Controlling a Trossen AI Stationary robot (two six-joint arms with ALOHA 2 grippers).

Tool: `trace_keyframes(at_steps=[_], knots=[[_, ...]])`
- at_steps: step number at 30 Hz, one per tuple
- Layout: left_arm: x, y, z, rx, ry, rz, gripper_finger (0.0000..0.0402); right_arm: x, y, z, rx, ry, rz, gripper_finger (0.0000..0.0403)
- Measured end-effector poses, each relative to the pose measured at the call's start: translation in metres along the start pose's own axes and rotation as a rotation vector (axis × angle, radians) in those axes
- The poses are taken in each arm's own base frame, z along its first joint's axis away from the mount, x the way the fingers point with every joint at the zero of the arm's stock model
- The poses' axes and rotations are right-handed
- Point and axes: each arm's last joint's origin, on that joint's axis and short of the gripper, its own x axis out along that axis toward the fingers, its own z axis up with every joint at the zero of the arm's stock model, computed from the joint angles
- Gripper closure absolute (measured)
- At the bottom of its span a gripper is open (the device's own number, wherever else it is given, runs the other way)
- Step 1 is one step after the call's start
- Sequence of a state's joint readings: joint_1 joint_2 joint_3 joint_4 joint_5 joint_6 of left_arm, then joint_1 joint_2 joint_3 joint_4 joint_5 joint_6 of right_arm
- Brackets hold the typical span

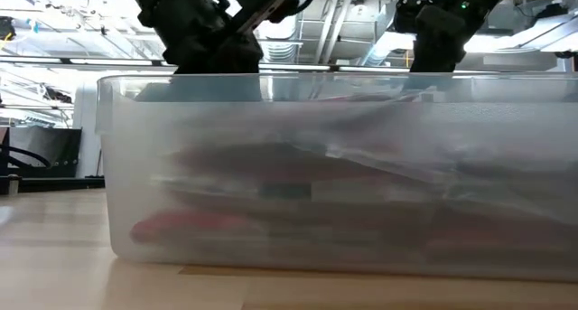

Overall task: Sort popcorn bags into baskets
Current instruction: Put the red popcorn bag into the white bin

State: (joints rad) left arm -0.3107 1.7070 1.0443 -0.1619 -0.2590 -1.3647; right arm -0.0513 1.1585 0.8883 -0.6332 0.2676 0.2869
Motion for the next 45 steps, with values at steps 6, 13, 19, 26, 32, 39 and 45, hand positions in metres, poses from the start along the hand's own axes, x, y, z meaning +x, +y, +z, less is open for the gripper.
trace_keyframes(at_steps=[6,13,19,26,32,39,45], knots=[[0.0,-0.002,0.003,0.014,0.015,-0.026,0.0401,0.001,-0.004,0.001,0.011,0.001,-0.01,0.0373],[0.001,-0.005,0.009,0.023,0.007,-0.066,0.0401,0.001,-0.004,0.001,0.006,0.003,-0.009,0.0384],[0.011,0.0,0.015,0.053,0.045,-0.054,0.0401,0.001,-0.004,0.001,0.006,0.003,-0.008,0.0368],[0.017,-0.005,0.021,0.089,0.055,-0.088,0.0401,0.001,-0.003,-0.001,0.005,0.023,-0.012,0.0373],[0.017,-0.007,0.025,0.094,0.075,-0.121,0.0401,0.0,-0.002,-0.001,0.005,0.015,0.001,0.0385],[-0.02,-0.033,0.038,0.094,0.003,-0.171,0.0401,0.002,0.03,0.008,-0.109,-0.073,0.288,0.0385],[-0.073,-0.051,0.06,0.119,-0.153,-0.114,0.0401,0.023,0.077,0.011,-0.244,-0.182,0.435,0.039]])
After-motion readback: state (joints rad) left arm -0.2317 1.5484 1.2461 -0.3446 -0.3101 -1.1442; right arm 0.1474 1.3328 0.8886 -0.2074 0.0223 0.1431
